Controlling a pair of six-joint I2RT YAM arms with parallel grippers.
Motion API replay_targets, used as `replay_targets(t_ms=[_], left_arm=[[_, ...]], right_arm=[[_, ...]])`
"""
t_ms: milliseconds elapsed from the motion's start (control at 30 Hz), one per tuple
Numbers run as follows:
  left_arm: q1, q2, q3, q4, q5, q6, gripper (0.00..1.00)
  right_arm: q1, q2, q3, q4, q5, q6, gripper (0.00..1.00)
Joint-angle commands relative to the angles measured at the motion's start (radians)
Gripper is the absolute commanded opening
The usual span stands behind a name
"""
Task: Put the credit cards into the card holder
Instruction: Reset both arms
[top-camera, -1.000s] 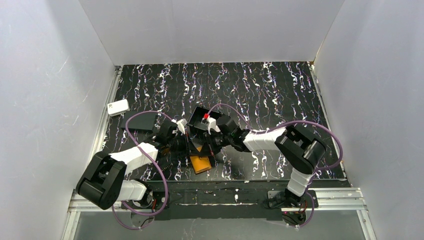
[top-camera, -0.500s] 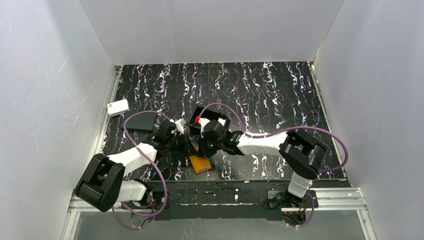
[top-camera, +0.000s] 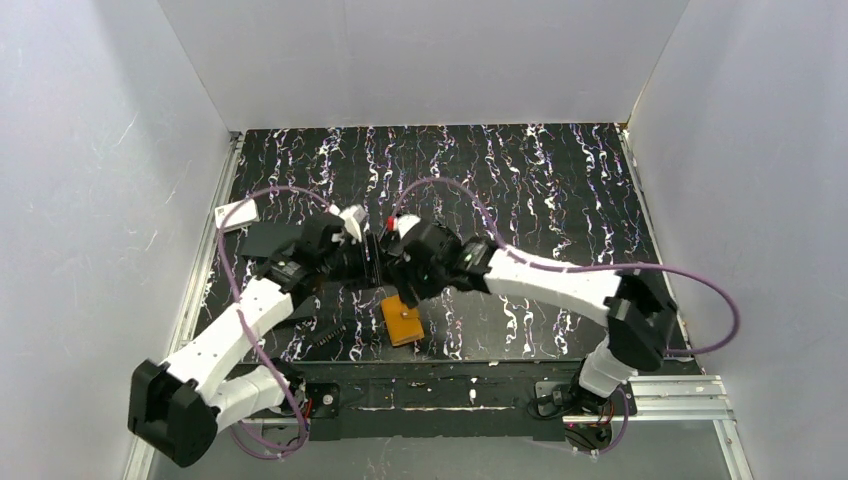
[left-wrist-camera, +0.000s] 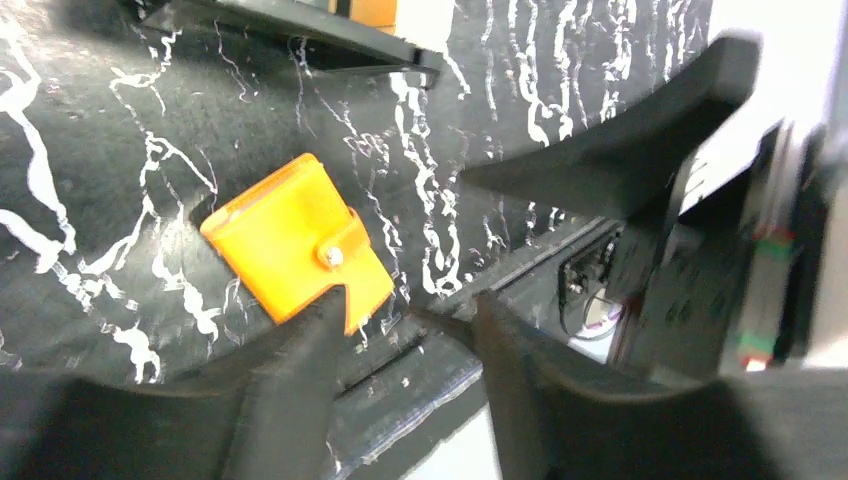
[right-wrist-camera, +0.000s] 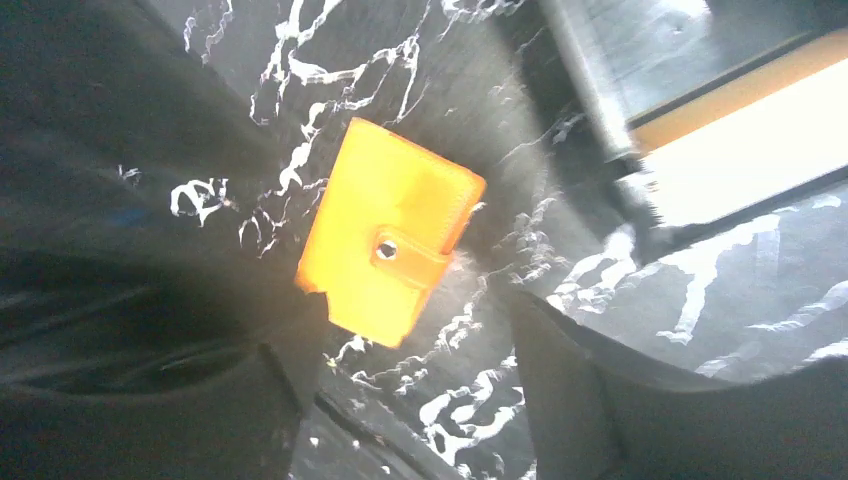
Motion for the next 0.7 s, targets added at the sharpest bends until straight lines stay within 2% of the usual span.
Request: replay_targets(t_ms=[0,67,133,200,300,433,667], left_arm=[[0.006,-0.117,0.392,-0.392,-0.099,0.144,0.57],[0.010,-0.123,0.516,-0.473,-0.166,0.195,0.60],[0.012,-0.131,0.643,-0.527,-0.234,0.245,0.63],[0.012,-0.142,0.763,-0.549,-0.305,0.286,0.67],[0.012,-0.153,0.917,-0.536,-0.400,0.341,0.73],[0.012,-0.148,1.090,-0.510,-0.463,0.412,0.76],[0.012,-0.165,1.206,-0.496,-0.547,0.502,0.80]], right_arm=[[-0.176,-0.221,0.298,-0.270,0.023,-0.123,0.81],[-0.223,-0.263,0.402,-0.362,0.084,-0.178,0.83],[-0.233,-0.284,0.524,-0.424,0.220,-0.241,0.86],[-0.233,-0.312,0.628,-0.436,0.361,-0.297,0.96],[-0.233,-0.358,0.748,-0.386,0.517,-0.371,0.98],[-0.233,-0.427,0.785,-0.260,0.621,-0.457,0.98],[-0.233,-0.550,0.736,-0.081,0.716,-0.493,0.98]])
